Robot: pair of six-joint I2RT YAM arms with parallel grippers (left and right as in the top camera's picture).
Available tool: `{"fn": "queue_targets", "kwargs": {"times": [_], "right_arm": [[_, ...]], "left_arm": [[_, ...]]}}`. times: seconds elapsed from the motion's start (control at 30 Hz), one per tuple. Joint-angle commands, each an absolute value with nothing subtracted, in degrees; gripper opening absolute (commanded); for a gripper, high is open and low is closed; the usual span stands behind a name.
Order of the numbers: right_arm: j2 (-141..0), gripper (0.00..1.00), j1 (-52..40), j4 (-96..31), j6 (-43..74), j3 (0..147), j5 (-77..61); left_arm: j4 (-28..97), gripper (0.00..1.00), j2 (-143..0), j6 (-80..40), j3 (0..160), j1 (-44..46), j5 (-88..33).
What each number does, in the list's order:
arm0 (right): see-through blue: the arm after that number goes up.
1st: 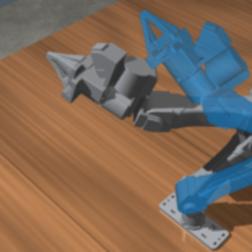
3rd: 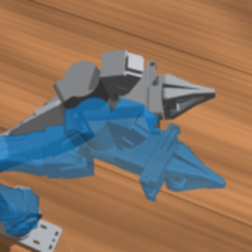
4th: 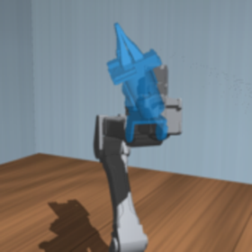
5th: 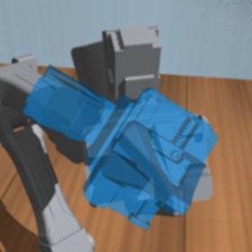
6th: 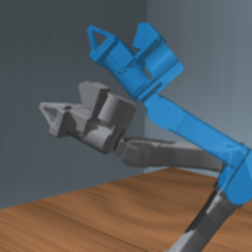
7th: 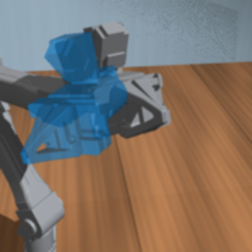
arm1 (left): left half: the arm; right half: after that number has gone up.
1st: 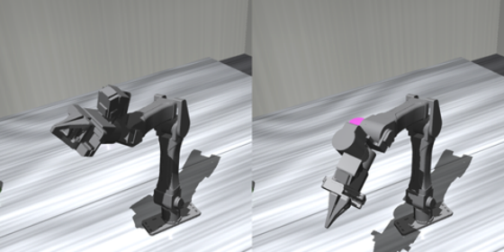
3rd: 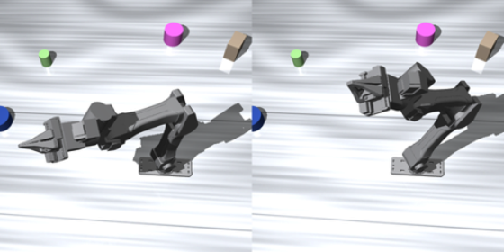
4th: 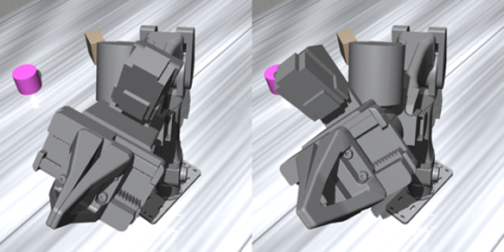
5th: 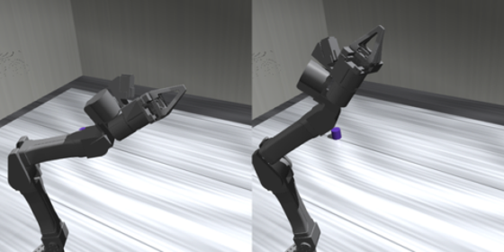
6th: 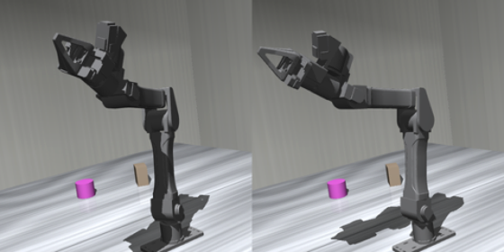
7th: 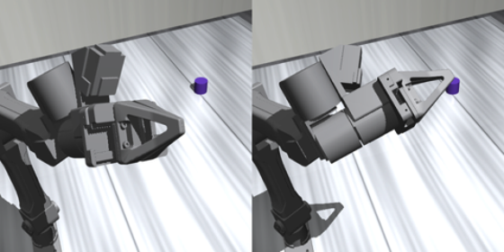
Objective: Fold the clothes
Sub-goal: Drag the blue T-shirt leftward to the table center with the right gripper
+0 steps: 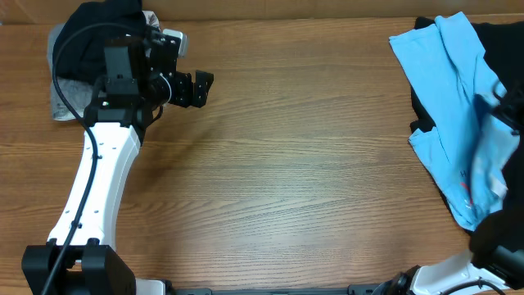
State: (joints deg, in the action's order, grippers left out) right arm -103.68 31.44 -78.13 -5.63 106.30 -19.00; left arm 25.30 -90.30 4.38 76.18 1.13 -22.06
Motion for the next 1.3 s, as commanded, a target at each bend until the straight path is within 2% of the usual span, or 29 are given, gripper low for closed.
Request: {"fn": "queue_targets", "kwargs": {"times": [0.0,0.2,0.4,0.53,0.67,0.73,0.8,0.87,0.93,1.1,1.27], "right_arm": [[-102.7,0.04,24.3,-81.0,-6.5,111.5,-24.7],[-102.6,0.04,5.6,-81.8,-5.5,112.9,-28.8],[-102.9,0.04,-17.6,-73.6,1.3,112.8,-27.9],[-104.3,0.04,-31.2,-69.3,4.6,112.8,-24.0],[-106.5,0.04,-39.9,-69.0,5.0,112.8,-18.9],[-107.5,0.13,-42.7,-69.1,5.0,112.7,-19.2],[-107.6,0.46,-44.4,-69.0,4.6,112.6,-19.2],[-107.6,0.85,-45.3,-69.1,4.5,112.5,-19.1],[-107.5,1.00,-45.4,-69.8,4.6,112.6,-19.1],[-106.8,1.00,-41.5,-72.6,7.1,112.7,-18.2],[-106.3,1.00,-30.5,-80.1,16.9,113.0,-9.7]], "left_arm": [[25.3,0.95,-90.6,2.0,80.3,0.3,-22.4],[25.5,0.95,-90.6,-1.1,84.4,-4.3,-22.5],[25.7,0.96,-90.6,-1.3,85.3,-8.9,-22.4],[27.1,0.97,-90.6,-1.3,85.3,-11.4,-22.0],[28.1,0.99,-90.6,-0.9,85.3,-13.1,-22.0],[28.6,0.99,-90.6,0.4,85.3,-13.3,-22.0],[28.8,1.00,-90.6,1.4,85.3,-13.3,-22.0],[28.7,1.00,-90.6,1.6,85.3,-13.3,-22.0],[28.6,1.00,-90.6,1.6,85.3,-13.3,-22.0],[28.6,1.00,-90.6,2.9,85.3,-12.5,-22.6],[30.5,0.98,-90.6,6.7,85.3,-9.1,-21.8]]}}
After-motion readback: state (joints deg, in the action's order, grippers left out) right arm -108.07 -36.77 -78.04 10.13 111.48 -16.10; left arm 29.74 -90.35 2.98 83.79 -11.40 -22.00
